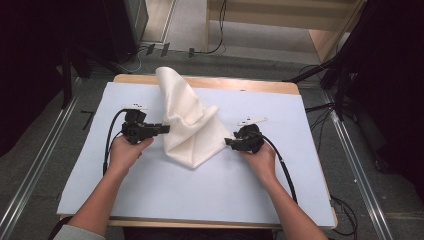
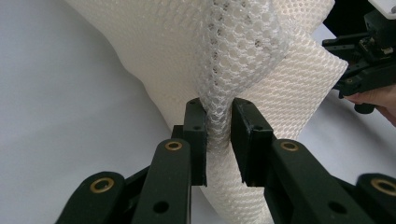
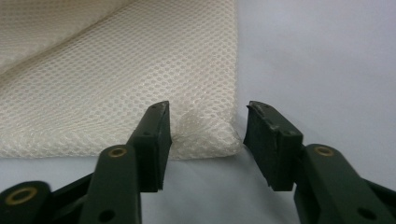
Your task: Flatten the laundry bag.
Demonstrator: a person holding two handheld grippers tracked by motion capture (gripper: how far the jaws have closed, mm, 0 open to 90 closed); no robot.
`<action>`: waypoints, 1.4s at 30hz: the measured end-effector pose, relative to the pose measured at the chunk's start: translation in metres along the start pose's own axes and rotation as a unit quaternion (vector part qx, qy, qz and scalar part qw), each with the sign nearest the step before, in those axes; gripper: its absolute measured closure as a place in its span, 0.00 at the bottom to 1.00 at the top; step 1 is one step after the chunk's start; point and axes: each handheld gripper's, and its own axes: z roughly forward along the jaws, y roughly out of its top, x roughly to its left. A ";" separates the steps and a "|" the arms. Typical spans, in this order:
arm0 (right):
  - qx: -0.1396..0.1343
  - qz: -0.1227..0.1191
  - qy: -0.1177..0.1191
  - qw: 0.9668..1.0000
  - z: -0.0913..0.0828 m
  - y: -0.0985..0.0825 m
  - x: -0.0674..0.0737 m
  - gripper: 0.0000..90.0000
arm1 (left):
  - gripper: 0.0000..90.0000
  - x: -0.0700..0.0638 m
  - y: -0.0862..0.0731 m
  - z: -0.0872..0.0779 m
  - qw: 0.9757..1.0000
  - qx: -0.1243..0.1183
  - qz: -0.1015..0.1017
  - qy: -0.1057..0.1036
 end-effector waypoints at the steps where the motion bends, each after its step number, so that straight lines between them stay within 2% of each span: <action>1: 0.001 -0.003 0.002 1.000 0.000 0.000 0.001 0.65 | 0.84 -0.001 0.000 -0.001 1.000 0.001 0.004 0.005; 4: 0.006 -0.013 -0.001 1.000 0.000 0.000 0.004 0.71 | 0.80 -0.004 0.002 -0.005 1.000 0.007 0.014 0.019; 7: 0.009 -0.008 0.003 1.000 -0.001 0.001 0.003 0.77 | 0.75 -0.007 0.003 -0.010 0.999 0.009 0.024 0.029; 12: 0.008 0.001 0.009 1.000 0.000 0.001 0.000 0.89 | 0.68 -0.009 0.003 -0.017 0.999 0.019 0.029 0.033; 15: 0.010 0.008 0.013 1.000 0.000 0.002 -0.001 0.92 | 0.65 -0.010 0.005 -0.024 0.999 0.010 0.028 0.033; 18: 0.020 0.008 0.012 1.000 0.000 0.004 -0.001 0.93 | 0.64 -0.010 0.006 -0.029 0.999 0.001 0.028 0.033; 20: 0.025 0.013 0.012 1.000 -0.001 0.006 -0.001 0.95 | 0.63 -0.010 0.008 -0.036 0.999 -0.013 0.025 0.027; 23: 0.027 0.016 0.007 0.999 -0.002 0.007 -0.001 0.95 | 0.63 -0.010 0.009 -0.037 0.999 -0.015 0.028 0.025; 24: 0.023 0.014 0.000 1.000 -0.004 0.009 -0.003 0.95 | 0.62 -0.009 0.008 -0.036 0.999 -0.010 0.030 0.030; 26: 0.021 0.016 -0.001 1.000 -0.006 0.009 -0.005 0.95 | 0.62 -0.009 0.008 -0.036 0.999 -0.007 0.031 0.033; 33: 0.024 0.027 -0.014 0.999 -0.014 0.008 -0.017 0.95 | 0.59 -0.007 0.009 -0.040 0.999 -0.017 0.027 0.037; 42: 0.030 0.058 -0.004 0.998 -0.028 -0.002 -0.030 0.95 | 0.56 -0.008 0.011 -0.036 0.999 -0.014 0.031 0.032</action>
